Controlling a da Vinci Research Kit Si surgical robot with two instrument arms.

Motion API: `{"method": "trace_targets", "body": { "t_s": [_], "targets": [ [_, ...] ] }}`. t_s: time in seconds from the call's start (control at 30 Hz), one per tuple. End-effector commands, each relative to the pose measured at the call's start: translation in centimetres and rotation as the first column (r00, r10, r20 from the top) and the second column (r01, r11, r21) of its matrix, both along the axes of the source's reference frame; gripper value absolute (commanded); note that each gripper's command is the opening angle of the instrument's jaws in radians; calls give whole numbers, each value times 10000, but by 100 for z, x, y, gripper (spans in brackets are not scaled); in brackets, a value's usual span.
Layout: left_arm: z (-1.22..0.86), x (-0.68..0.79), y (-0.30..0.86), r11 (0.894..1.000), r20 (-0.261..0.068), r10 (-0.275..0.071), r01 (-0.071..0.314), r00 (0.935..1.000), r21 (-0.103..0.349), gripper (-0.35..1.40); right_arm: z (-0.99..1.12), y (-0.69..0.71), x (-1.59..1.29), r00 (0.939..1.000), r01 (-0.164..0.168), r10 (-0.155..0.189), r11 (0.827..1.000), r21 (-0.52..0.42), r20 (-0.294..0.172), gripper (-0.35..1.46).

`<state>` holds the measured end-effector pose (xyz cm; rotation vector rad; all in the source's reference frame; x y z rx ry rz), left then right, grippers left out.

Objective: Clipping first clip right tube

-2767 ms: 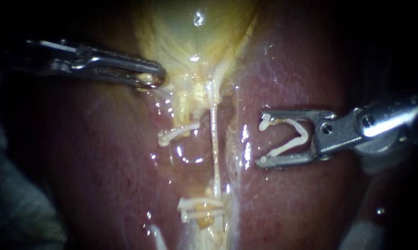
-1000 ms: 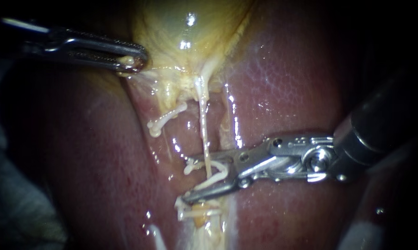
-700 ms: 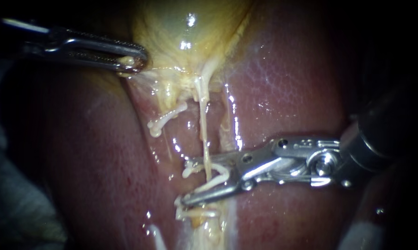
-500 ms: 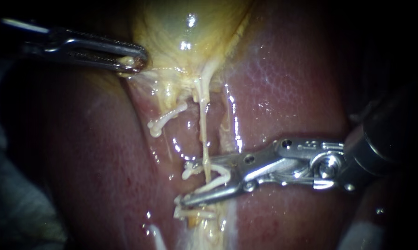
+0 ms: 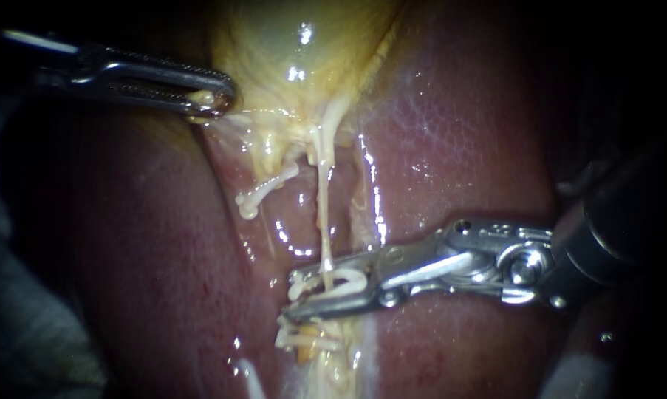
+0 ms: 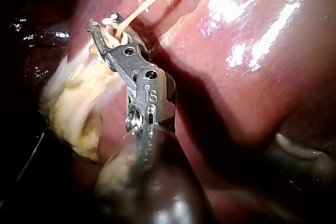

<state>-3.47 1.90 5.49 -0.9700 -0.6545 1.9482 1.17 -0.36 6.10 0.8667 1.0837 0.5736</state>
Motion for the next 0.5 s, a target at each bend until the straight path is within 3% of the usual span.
{"method": "trace_targets", "body": {
  "t_s": [0.03,0.17,0.5],
  "targets": [
    [0,0,0,10000,-3,0,0,10000,2,-35,0,0,-1,10000,10,-10,10000,-2,0,-8],
    [0,0,0,10000,-3,0,0,10000,2,-35,0,0,-2,9999,-57,53,9995,324,119,-35],
    [1,0,0,10000,-4,0,0,10000,2,-35,0,-5,-5,9998,-99,87,9979,633,196,-35]
  ]
}}
